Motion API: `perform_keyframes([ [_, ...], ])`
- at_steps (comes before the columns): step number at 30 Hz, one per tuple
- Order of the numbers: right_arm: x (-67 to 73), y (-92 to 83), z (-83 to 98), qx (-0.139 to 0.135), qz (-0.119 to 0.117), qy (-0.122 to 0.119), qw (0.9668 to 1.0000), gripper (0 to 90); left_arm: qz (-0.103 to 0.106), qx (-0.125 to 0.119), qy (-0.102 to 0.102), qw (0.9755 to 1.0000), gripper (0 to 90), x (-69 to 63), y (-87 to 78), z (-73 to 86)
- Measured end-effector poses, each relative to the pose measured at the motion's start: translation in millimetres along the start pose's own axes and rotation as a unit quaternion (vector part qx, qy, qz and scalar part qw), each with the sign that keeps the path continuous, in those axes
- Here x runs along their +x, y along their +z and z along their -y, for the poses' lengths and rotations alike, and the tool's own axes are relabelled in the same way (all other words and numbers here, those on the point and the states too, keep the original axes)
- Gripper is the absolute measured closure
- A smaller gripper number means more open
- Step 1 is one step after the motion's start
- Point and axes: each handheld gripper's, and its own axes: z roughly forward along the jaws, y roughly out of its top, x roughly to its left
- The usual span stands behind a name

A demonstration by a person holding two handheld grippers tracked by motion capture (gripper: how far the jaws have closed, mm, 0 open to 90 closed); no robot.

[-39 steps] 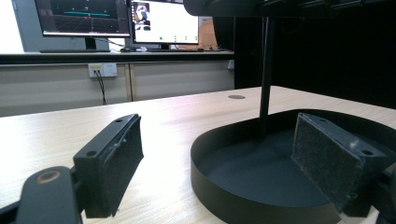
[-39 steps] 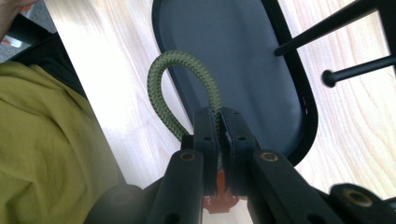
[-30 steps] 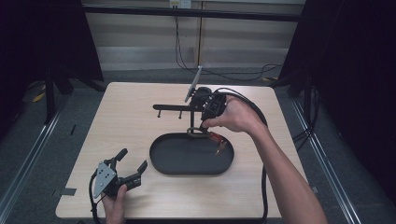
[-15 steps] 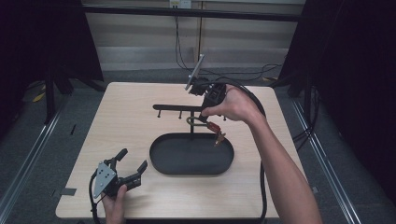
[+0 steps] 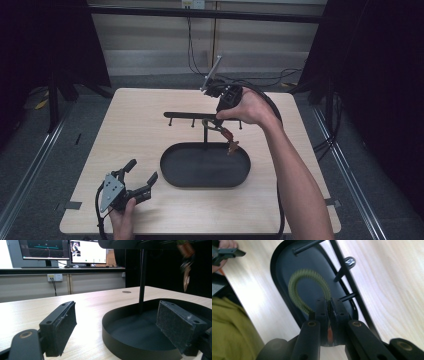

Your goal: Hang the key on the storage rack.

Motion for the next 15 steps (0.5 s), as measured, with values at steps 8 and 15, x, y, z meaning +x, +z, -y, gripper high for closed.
perform_keyframes([
  [8,-1.8,-2.0,3.0,-0.002,0.002,0.002,1.0000,84.1,0.000,0.000,0.000,1.0000,15.9,0.0,0.0,0.0],
  [15,-1.1,1.6,-1.1,-0.001,0.004,0.005,1.0000,80.8,0.000,0.002,0.003,1.0000,15.9,0.3,-0.3,-0.1],
])
